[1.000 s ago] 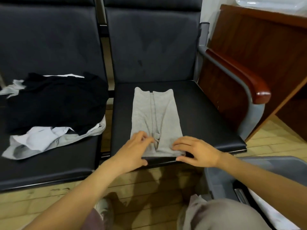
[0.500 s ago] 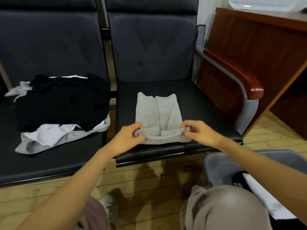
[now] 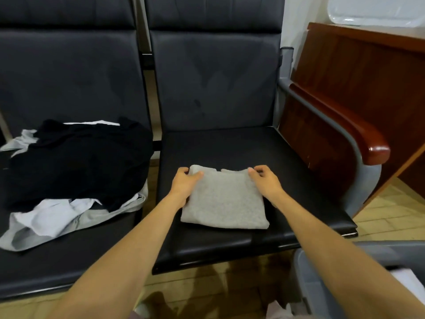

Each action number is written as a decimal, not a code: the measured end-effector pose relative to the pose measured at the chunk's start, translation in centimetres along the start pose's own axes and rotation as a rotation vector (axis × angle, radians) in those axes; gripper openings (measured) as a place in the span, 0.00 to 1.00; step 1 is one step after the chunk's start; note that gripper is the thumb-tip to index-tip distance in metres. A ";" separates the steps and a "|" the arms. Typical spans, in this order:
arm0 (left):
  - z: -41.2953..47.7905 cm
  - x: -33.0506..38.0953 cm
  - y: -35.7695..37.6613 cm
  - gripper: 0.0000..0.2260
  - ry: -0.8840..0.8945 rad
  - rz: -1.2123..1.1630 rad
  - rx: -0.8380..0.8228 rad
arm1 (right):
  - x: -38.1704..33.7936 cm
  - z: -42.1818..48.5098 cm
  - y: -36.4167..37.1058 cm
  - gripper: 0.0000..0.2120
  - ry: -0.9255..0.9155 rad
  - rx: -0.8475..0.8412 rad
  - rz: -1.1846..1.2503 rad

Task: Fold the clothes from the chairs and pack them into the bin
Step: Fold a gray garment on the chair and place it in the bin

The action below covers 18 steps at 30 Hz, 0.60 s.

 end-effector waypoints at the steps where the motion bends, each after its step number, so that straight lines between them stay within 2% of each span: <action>1: 0.1 -0.3 0.1 0.33 0.028 0.003 -0.029 | 0.1 0.0 0.2 0.25 0.016 -0.019 0.026; 2: 0.1 -0.3 0.3 0.36 0.065 0.020 -0.067 | -0.1 -0.1 0.4 0.27 0.002 -0.057 0.004; 4: 0.0 0.0 0.6 0.36 0.168 0.092 -0.115 | -0.8 -0.3 0.5 0.26 -0.080 -0.094 -0.078; 6: -0.2 1.2 0.3 0.31 0.301 0.145 -0.096 | -2.2 -0.5 -0.4 0.22 -0.192 -0.044 -0.081; 9: -0.5 4.6 -0.3 0.23 0.458 0.068 -0.068 | -5.8 -0.4 -2.1 0.18 -0.292 0.028 0.042; 11: 0.0 6.1 -0.7 0.21 0.457 0.058 -0.032 | -6.8 0.7 -2.2 0.18 -0.289 0.051 0.053; 12: 0.4 6.1 -0.6 0.21 0.446 0.126 -0.018 | -6.4 1.3 -1.9 0.19 -0.266 0.056 0.006; 15: 0.9 4.0 0.6 0.23 0.410 0.517 -0.005 | -3.1 1.8 0.4 0.21 -0.202 0.033 -0.334; 18: -0.2 3.0 1.2 0.22 0.435 0.638 0.033 | -1.7 1.2 1.0 0.22 -0.192 0.072 -0.409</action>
Point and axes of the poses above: each hand's wrist, its own z-axis towards the middle knuckle, its own y-axis out of the palm, x = y × z, the point moved 9 cm from there along z, towards the middle knuckle, and after that the axes turned 6 degrees about x, right-handed, at the moved point
